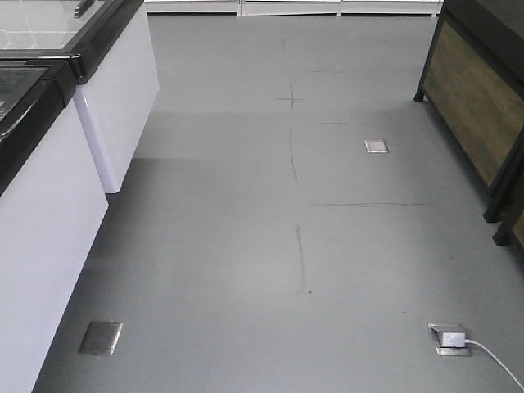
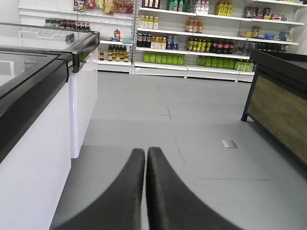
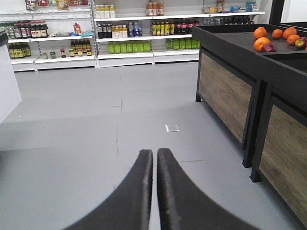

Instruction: Left arm holds basket, right arm returns cookies

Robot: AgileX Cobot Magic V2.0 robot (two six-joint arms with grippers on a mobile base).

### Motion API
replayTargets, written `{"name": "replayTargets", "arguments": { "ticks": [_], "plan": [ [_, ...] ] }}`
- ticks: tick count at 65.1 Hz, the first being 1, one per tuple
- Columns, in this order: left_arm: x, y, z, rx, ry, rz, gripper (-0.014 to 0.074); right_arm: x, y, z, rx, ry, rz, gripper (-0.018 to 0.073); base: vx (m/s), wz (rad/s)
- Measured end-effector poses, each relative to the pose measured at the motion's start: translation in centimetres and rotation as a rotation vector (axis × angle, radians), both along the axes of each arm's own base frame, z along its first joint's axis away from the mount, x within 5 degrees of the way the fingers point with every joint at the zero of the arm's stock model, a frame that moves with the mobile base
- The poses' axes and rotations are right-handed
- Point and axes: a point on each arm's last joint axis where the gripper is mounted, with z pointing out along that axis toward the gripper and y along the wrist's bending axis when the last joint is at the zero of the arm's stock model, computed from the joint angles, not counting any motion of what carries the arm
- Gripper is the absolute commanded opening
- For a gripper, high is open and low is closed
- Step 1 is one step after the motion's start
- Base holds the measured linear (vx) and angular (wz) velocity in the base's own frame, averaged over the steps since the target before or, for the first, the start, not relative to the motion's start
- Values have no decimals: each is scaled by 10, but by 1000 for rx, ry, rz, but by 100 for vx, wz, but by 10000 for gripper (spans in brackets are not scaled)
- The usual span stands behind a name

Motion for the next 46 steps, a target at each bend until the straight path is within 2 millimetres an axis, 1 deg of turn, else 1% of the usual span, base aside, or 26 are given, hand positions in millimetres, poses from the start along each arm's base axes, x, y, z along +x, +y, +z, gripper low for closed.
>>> {"name": "replayTargets", "arguments": {
  "ticks": [11,32,39,46],
  "plan": [
    [0,0,0,0,-3,0,-6,0,0,0,0,0,0,-6,0,0],
    [0,-1,4,-75,-45,-2,-6,0,0,0,0,0,0,-6,0,0],
    [0,0,11,-89,-112,1,-6,0,0,0,0,0,0,-6,0,0],
    [-1,1,22,-138,-235,9,-6,0,0,0,0,0,0,-6,0,0]
  ]
}}
